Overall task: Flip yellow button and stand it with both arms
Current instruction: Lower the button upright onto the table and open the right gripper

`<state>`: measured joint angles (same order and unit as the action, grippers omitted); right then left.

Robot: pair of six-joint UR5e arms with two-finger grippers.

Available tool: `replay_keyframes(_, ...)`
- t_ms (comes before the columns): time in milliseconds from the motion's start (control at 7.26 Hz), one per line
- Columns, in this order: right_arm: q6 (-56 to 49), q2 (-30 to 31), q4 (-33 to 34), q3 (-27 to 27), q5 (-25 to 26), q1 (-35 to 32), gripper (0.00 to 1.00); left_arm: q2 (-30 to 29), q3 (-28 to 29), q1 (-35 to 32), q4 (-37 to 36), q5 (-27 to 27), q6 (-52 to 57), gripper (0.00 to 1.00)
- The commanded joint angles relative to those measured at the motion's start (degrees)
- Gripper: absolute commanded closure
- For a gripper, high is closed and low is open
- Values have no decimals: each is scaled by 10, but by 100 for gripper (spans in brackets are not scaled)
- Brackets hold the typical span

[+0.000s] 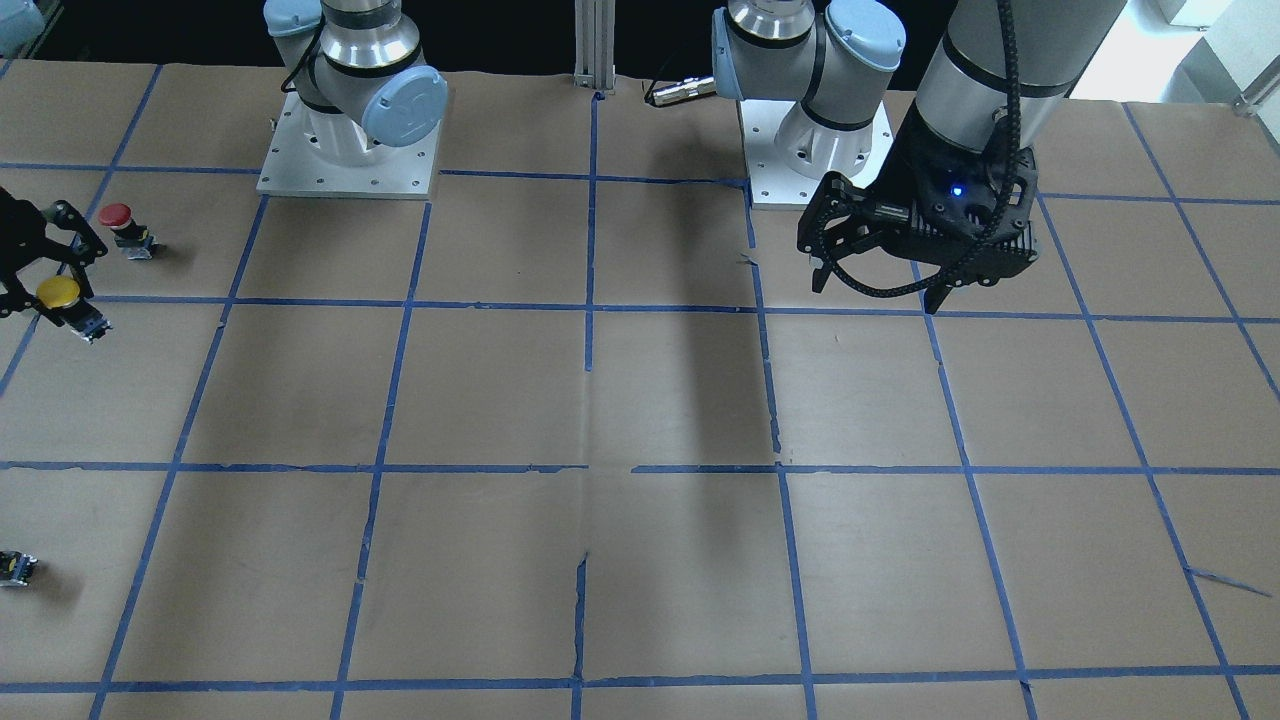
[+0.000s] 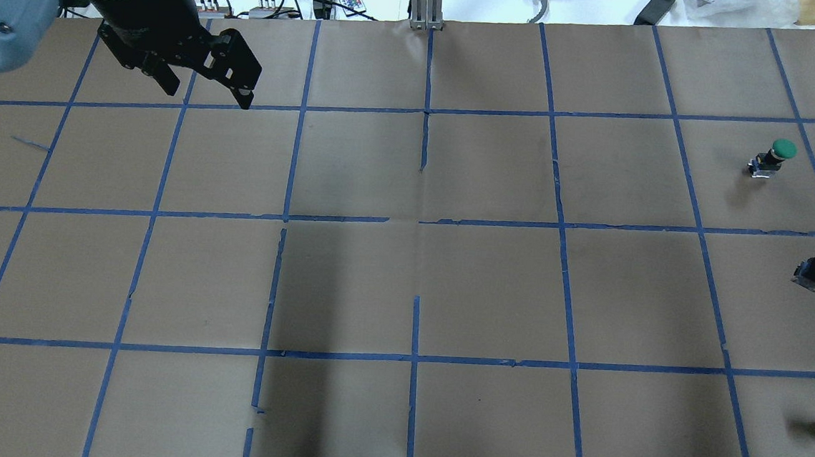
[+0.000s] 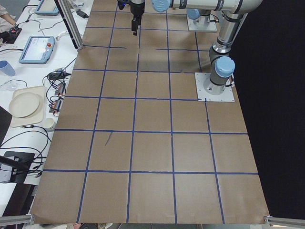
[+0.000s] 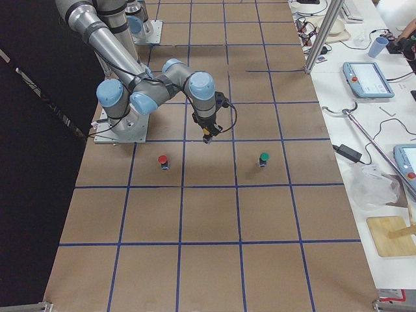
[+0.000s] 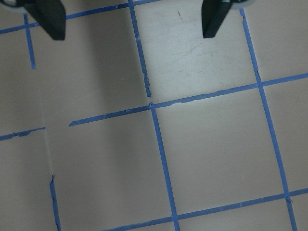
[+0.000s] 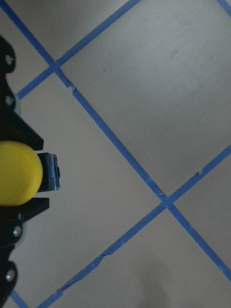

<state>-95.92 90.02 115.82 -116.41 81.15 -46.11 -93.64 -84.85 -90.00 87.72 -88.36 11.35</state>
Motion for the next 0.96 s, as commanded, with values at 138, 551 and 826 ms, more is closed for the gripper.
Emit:
replay_keyframes(138,-88,-96,76,7,-26,23,82,1,0,-1,2,-1,-8,0)
replay_keyframes(551,-190,-116,85,8,-41,25,79,14,-14,-2,-7,-1,-24,0)
replay_keyframes(826,-193,-140,97,8,-40,35,78,20,-29,-1,-8,-1,-26,0)
